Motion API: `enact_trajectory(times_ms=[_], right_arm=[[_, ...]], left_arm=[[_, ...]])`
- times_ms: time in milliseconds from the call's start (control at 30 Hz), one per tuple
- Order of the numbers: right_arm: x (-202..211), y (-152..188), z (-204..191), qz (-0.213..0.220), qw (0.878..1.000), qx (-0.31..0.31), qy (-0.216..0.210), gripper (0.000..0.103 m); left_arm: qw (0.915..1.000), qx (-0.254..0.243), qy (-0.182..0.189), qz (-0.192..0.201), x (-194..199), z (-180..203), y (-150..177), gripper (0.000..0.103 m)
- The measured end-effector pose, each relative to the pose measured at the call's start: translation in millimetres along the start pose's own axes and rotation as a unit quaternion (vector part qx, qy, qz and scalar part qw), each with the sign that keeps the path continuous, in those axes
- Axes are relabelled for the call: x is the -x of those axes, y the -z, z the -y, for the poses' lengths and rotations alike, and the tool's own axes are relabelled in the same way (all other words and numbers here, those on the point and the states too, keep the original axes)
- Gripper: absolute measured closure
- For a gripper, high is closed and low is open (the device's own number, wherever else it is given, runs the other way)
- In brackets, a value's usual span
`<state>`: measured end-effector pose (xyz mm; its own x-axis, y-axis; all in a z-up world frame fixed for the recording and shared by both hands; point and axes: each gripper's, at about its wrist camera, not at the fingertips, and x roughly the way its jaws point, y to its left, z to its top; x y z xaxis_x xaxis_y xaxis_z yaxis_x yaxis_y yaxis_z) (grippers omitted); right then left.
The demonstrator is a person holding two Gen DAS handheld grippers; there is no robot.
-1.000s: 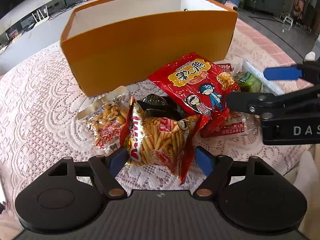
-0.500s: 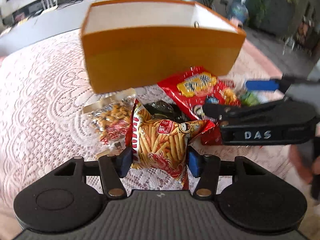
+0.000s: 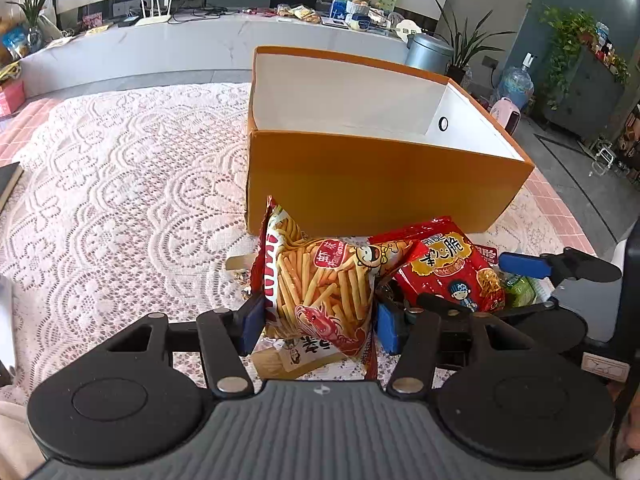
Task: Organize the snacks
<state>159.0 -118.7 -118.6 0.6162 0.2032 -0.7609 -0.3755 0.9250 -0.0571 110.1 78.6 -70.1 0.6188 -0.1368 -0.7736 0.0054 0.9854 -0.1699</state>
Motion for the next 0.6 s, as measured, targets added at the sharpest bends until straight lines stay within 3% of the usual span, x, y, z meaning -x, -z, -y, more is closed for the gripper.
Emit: enact_trajectory(times_ms=[233, 333, 600], right_arm=[[-7.2, 0.4, -0.1, -0.006, 1.000, -0.006, -0.016, 0.017], [-5.9, 1.5, -6.3, 0.000, 1.000, 0.011, -0.010, 0.033], [1.8, 0.6, -6.6, 0.007, 1.000, 0.019, -0.009, 0.037]], left_arm=[[1.0000, 0.004, -0.006, -0.007, -11.0, 1.8, 2.9, 0.040], [0.9999, 0.002, -0.005, -0.008, -13.8, 3.6, 2.5, 0.040], [1.0000, -0.001, -0.007, 0.000, -7.7, 8.8, 1.2, 0.040]])
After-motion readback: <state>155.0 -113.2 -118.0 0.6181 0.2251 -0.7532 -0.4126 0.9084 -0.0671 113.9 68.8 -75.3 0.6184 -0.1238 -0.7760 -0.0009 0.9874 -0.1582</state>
